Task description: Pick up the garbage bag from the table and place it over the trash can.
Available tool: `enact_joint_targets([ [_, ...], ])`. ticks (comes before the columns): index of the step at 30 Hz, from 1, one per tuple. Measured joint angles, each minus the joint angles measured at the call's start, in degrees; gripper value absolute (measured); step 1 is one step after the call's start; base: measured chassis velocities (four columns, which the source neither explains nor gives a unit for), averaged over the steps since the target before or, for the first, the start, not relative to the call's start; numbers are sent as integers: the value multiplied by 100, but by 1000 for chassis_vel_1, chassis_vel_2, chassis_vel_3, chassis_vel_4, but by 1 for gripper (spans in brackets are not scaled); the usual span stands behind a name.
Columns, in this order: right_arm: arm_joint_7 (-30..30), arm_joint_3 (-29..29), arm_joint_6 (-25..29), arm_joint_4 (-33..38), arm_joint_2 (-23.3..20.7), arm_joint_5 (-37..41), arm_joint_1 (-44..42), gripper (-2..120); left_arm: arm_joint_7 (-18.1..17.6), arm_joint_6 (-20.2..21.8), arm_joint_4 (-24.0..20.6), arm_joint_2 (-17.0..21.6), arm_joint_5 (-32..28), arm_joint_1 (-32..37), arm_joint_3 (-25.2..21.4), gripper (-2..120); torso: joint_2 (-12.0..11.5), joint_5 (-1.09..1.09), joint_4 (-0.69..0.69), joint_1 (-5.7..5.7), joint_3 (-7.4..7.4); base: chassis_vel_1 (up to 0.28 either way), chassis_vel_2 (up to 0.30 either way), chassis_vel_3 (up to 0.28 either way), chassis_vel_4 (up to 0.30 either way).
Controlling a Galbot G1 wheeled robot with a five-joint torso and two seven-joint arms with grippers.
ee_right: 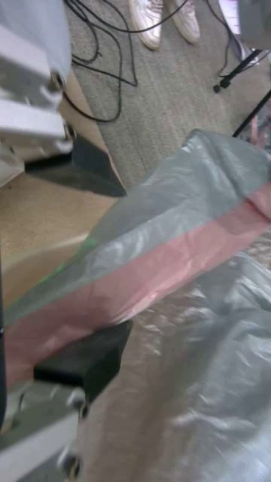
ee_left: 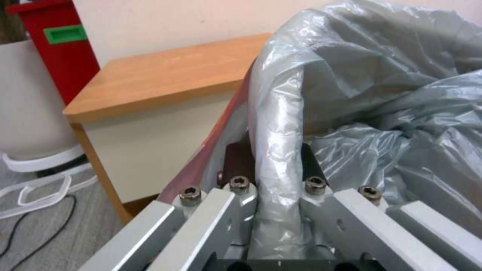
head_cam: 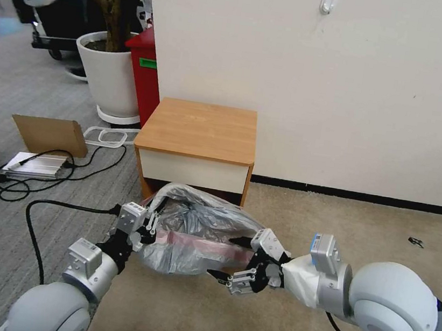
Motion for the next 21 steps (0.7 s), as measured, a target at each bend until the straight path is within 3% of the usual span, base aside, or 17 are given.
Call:
enact_joint_targets([
  [3,-5,-91,0,-8,-23,-78,44,50,-2,6,0,0,-80,-1,-1,5,0,0,0,0,0,0,0,0,0],
  [9,-6,-189,0,3,-25,-141,107,36,-4,18,3,8,-127,-33,6,5,0,0,0,0,0,0,0,0,0],
  [18,2,-181,19,167,13,-242,58,2,-31,52,199,-58,-171,-85,52,5,0,0,0,0,0,0,0,0,0],
  [21,6,-195,30,247,31,-276,-3,0,-55,112,221,-90,-212,-85,71,5,0,0,1,0,0,0,0,0,0],
])
